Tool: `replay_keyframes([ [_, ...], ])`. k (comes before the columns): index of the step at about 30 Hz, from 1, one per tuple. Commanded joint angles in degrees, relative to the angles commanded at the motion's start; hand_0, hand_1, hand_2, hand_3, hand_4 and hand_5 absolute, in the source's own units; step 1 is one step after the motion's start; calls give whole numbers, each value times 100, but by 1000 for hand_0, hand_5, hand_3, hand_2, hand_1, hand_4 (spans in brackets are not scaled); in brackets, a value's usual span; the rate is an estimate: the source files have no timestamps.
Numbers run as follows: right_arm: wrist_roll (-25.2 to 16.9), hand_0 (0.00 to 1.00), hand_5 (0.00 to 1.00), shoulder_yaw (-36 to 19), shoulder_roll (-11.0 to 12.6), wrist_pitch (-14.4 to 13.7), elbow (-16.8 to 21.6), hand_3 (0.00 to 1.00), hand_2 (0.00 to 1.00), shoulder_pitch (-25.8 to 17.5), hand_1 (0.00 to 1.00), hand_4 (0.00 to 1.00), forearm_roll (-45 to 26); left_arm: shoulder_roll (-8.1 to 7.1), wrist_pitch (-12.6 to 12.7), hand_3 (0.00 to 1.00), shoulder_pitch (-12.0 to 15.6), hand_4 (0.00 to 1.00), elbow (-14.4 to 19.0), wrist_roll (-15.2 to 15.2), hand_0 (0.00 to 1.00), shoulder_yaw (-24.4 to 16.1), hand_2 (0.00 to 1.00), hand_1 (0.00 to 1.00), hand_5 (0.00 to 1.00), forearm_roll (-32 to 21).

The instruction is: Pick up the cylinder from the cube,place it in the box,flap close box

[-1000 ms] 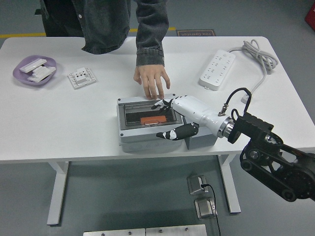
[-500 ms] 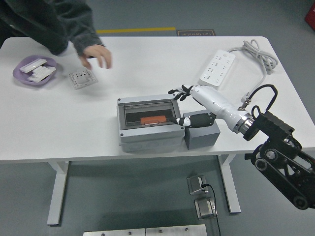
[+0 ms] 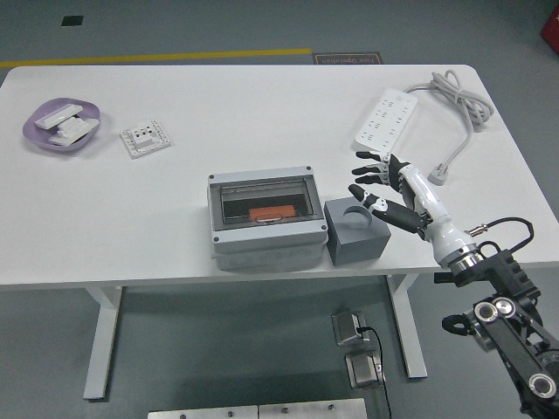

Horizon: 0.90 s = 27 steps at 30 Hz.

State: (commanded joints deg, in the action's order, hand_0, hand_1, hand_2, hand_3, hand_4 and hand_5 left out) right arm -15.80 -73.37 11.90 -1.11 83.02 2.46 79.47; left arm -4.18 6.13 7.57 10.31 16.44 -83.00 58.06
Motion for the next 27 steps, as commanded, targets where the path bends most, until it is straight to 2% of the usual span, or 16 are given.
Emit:
replay_keyframes([
  [10,-126,678,446,-368,-27,32,5,736,671,-102,625,838,-1231,-24,-13,838,15,725,0,114,822,14,777,811,477,3],
  [11,-128,678,471,-400,-29,60,-1,734,671,-113,627,845,-1295,-26,-21,838,16,725,0,157,822,19,777,811,477,0],
  [16,-123,678,471,-534,-53,155,-8,734,671,-149,627,845,-1403,-32,-46,838,21,725,0,436,822,29,777,811,477,46],
  [17,-117,711,574,-557,-54,172,-8,742,690,-153,674,936,-1400,-34,-44,838,21,725,0,503,822,27,777,811,477,62],
  [22,-57,711,574,-671,-49,276,-15,742,690,-188,674,936,-1339,-48,-53,838,31,725,0,803,822,0,777,811,477,115],
  [23,-39,803,642,-697,-49,303,-16,797,763,-199,766,998,-1320,-52,-64,838,36,725,0,855,822,-14,777,811,477,127],
  [27,22,803,642,-775,-54,406,-24,797,763,-245,766,998,-1244,-72,-246,838,64,725,0,1014,822,-221,777,811,477,237],
])
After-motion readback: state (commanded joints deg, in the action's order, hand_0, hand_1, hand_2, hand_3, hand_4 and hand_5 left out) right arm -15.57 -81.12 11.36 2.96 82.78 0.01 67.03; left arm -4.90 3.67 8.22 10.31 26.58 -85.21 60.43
